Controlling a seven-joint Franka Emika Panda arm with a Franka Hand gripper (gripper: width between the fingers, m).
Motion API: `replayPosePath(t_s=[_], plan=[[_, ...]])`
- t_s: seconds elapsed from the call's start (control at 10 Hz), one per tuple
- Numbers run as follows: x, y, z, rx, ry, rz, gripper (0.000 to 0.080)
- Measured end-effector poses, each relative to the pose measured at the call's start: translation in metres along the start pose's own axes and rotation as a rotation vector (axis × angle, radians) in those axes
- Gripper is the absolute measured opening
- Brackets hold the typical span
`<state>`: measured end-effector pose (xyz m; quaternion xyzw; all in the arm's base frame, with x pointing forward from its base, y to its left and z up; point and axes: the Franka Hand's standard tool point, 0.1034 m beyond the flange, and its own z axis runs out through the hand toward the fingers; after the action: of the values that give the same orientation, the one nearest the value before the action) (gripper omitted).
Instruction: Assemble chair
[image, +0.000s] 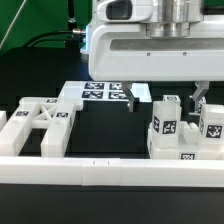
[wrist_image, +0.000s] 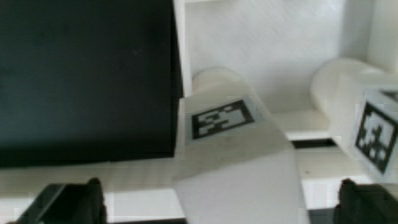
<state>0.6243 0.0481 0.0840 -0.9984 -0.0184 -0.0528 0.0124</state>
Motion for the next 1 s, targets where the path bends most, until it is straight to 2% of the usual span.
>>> replayPosePath(t_s=[0.2, 0.4, 0.5, 0.6, 0.7, 0.8, 1.0], plan=[[-0.0008, -0.0026, 0.0019, -0.012, 0.002, -0.123, 0.0648], [-0.0013, -0.0026, 0.0027, -0.016, 0.000, -0.138, 0.0626], [-0.0013, -0.0025, 0.0028, -0.016, 0.000, -0.131, 0.0446], [-0.0014, -0.0025, 0.0029, -0.016, 0.000, -0.116, 0.0446], [-0.0014, -0.0025, 0.0030, -0.016, 0.000, -0.097, 0.0285], [-0.0015, -0.0026, 0.0031, -0.016, 0.000, -0.060, 0.0288], [-0.0007, -0.0058, 0.0034, -0.014, 0.007, 0.209, 0.0288]])
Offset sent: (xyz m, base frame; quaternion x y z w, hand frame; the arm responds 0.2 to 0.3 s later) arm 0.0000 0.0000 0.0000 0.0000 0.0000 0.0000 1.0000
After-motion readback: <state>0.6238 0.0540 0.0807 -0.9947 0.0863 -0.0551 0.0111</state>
